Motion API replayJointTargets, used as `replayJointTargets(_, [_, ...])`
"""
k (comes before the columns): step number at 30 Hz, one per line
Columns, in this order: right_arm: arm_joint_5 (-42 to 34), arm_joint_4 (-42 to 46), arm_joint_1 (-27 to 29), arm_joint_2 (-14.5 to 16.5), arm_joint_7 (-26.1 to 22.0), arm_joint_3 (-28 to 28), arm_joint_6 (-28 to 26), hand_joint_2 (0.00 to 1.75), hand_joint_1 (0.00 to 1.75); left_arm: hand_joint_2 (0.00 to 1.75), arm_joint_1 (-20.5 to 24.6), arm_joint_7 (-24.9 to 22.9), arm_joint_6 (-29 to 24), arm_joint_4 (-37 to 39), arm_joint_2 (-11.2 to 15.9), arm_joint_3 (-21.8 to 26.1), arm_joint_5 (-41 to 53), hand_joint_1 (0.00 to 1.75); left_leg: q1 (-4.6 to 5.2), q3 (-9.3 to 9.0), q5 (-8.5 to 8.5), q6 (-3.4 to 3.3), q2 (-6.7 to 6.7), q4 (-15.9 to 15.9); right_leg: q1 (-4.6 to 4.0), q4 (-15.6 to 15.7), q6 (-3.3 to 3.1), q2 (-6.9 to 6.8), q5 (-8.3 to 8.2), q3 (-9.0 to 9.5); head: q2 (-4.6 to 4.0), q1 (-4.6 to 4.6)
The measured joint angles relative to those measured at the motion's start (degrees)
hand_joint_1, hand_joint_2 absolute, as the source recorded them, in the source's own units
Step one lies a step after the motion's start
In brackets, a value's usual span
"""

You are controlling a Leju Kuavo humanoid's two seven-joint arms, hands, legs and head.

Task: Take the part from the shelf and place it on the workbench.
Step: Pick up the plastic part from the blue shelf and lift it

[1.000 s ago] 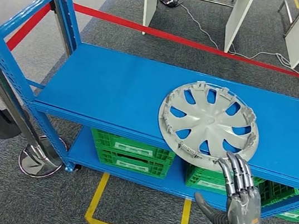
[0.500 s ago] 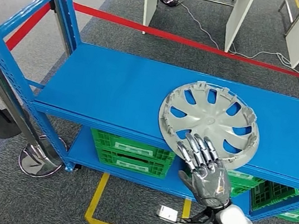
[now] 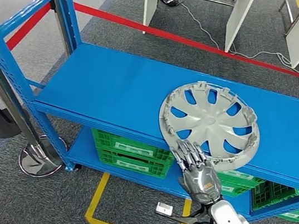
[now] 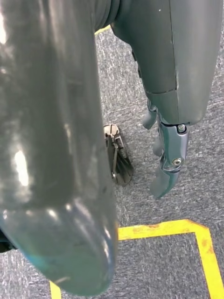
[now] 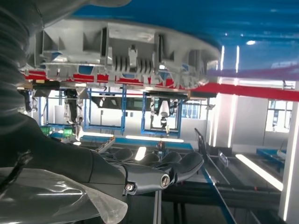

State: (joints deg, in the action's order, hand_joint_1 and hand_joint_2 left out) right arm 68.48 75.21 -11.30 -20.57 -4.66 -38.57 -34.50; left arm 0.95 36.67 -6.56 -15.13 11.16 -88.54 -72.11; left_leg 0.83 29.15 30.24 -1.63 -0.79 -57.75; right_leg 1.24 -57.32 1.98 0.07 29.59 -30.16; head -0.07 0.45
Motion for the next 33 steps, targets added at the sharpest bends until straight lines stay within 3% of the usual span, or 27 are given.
replayJointTargets(16, [-0.08, -10.31, -5.37, 1.18, 3.47, -2.41, 2.92, 1.75, 0.00, 0.00, -0.24, 1.04, -1.94, -4.16, 1.45, -0.04, 1.47, 0.00, 0.00, 0.02, 0.00, -0.01, 0.00, 0.00, 0.00, 0.01, 0.00, 0.00, -0.01, 0.00, 0.00, 0.00])
replayJointTargets(33, [0.27, -13.35, -6.85, 1.66, 6.28, 0.95, 4.97, 1.75, 0.00, 0.00, -0.96, -0.11, -6.26, -13.21, 5.83, -0.05, 1.49, 0.00, 0.00, 0.03, 0.00, -0.01, -0.01, 0.00, 0.00, 0.01, 0.01, -0.01, -0.01, -0.01, 0.00, 0.00])
